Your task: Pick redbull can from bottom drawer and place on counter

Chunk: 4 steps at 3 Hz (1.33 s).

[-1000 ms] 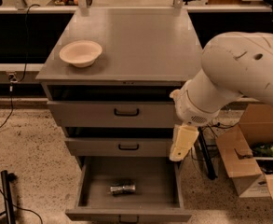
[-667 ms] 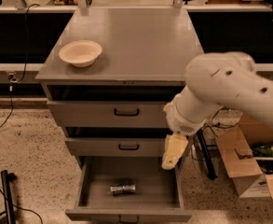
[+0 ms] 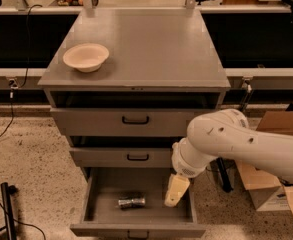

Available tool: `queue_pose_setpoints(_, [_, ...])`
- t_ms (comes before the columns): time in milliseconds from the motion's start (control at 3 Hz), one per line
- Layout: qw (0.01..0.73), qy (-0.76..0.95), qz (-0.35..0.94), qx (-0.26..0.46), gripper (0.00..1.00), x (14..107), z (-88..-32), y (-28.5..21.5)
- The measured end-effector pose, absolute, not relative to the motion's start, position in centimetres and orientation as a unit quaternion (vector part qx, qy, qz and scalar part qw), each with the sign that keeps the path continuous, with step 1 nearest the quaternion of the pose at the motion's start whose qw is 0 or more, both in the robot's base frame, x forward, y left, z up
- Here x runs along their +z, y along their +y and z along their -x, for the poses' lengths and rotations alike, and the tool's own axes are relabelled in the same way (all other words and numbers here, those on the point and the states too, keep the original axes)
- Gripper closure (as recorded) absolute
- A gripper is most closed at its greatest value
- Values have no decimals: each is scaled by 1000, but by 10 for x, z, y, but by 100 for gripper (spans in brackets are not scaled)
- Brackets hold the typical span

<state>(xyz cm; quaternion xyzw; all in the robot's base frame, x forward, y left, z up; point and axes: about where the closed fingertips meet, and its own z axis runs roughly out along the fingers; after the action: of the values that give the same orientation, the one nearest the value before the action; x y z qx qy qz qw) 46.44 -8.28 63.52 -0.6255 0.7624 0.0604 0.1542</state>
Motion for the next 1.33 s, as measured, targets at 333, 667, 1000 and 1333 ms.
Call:
queue_pose_setpoints(333, [168, 762, 623, 57, 0, 634, -469, -80])
queue_pose_setpoints(667, [171, 755, 631, 60, 0, 632, -469, -75])
queue_pose_setpoints(1000, [177, 735, 652, 61, 0, 600, -483, -55])
queue_pose_setpoints(1333, [193, 699, 685, 70, 0, 554, -500, -23])
